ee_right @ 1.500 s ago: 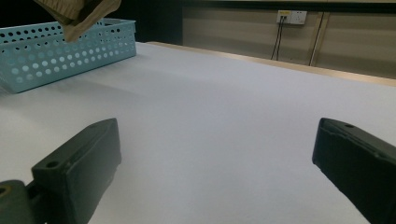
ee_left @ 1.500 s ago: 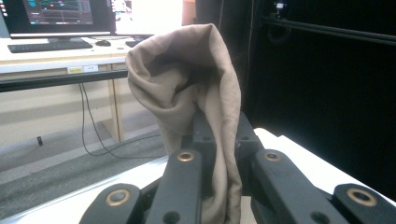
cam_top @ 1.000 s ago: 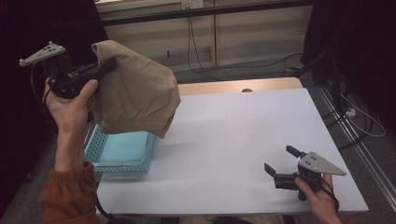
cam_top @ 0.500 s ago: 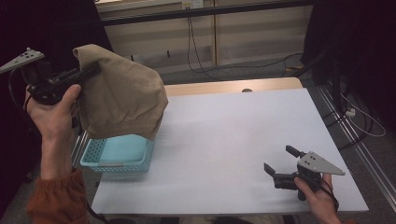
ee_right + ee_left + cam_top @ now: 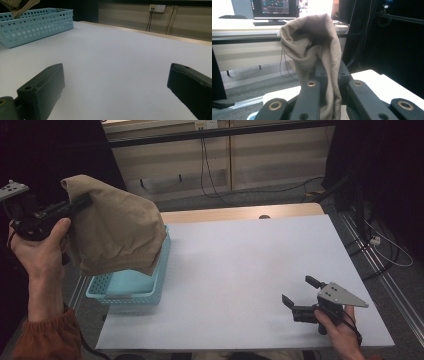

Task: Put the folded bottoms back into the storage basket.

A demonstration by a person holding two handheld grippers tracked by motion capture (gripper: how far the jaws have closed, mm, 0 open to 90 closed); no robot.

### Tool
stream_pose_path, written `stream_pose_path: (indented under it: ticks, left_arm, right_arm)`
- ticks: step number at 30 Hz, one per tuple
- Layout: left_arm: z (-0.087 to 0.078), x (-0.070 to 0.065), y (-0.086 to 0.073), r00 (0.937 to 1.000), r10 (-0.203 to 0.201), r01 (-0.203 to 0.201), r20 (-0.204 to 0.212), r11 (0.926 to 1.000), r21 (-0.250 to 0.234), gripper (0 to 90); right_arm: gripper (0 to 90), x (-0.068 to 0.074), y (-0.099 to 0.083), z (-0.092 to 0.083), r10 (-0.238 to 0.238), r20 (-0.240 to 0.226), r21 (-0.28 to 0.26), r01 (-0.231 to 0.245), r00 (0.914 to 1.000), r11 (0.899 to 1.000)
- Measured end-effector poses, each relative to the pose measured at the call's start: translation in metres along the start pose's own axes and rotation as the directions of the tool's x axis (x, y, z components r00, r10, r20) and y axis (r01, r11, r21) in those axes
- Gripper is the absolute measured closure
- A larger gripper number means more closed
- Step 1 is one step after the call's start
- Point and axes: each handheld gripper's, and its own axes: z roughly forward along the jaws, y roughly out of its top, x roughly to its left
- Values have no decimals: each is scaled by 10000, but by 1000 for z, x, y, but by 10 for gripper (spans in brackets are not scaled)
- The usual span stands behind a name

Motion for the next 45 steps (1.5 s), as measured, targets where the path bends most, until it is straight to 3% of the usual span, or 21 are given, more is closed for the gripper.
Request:
stream_pose_path:
  ticks: [13,22,35,45]
  left_arm:
    - [-6,14,-24,9991,-327,334,-270,9991,248,847]
    - [-10,21,-36,9983,-324,350,-488,9980,518,847]
    - [-7,34,-64,9951,-676,752,-724,9912,1089,847]
    - [4,39,-71,9944,-741,843,-758,9862,1424,846]
  right_arm:
    - [13,0,0,0,-39,-17,-7,39,10000,10000]
    - [13,0,1,0,-82,-48,-3,82,10000,10000]
    - [14,1,1,1,-90,-126,51,91,9999,9999]
    - [14,1,1,2,-101,-150,67,102,9998,9999]
